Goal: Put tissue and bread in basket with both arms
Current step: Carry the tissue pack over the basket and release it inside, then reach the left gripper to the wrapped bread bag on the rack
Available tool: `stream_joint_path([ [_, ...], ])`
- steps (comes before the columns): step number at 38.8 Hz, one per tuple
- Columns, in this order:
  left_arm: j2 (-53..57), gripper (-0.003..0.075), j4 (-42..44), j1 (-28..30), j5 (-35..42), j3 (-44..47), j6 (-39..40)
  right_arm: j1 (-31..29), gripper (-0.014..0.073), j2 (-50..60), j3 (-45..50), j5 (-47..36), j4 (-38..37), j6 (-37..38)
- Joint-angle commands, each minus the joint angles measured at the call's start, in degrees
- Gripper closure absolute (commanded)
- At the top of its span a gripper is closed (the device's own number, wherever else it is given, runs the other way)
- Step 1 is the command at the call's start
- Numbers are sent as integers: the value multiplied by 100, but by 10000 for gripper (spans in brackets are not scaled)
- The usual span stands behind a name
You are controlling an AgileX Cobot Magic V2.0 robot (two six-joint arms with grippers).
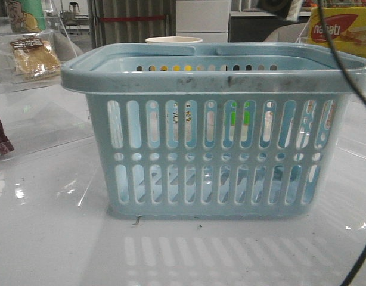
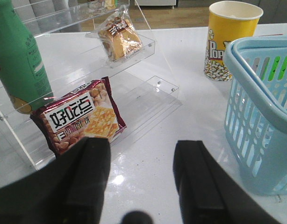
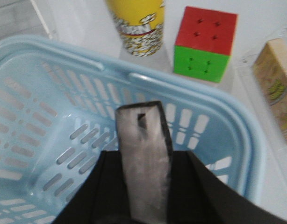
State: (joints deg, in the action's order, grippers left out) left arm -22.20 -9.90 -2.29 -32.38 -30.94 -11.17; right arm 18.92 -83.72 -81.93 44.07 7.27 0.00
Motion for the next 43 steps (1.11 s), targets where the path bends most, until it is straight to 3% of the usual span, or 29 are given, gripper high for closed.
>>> stream_joint_path([
  [1,-77,340,-79,7,497,-161,58,246,398,-38,-132,-329,119,-36],
  [10,-77,340,-79,7,497,-161,58,434,373,-716,-132,-318,489,-36],
  [13,-77,340,-79,7,497,-161,58,434,263,-962,-132,-326,489,-36],
  [16,-77,340,-79,7,487,-161,58,434,78,-1118,-132,-363,489,-36],
  [19,-77,340,-79,7,487,-161,58,434,-14,-1096,-132,-365,479,-36],
  [30,-77,340,-79,7,453,-161,58,619,-11,87,286,-565,392,-589],
  [43,-77,339,-79,7,476,-161,58,657,-11,2469,2469,-860,-298,-766],
])
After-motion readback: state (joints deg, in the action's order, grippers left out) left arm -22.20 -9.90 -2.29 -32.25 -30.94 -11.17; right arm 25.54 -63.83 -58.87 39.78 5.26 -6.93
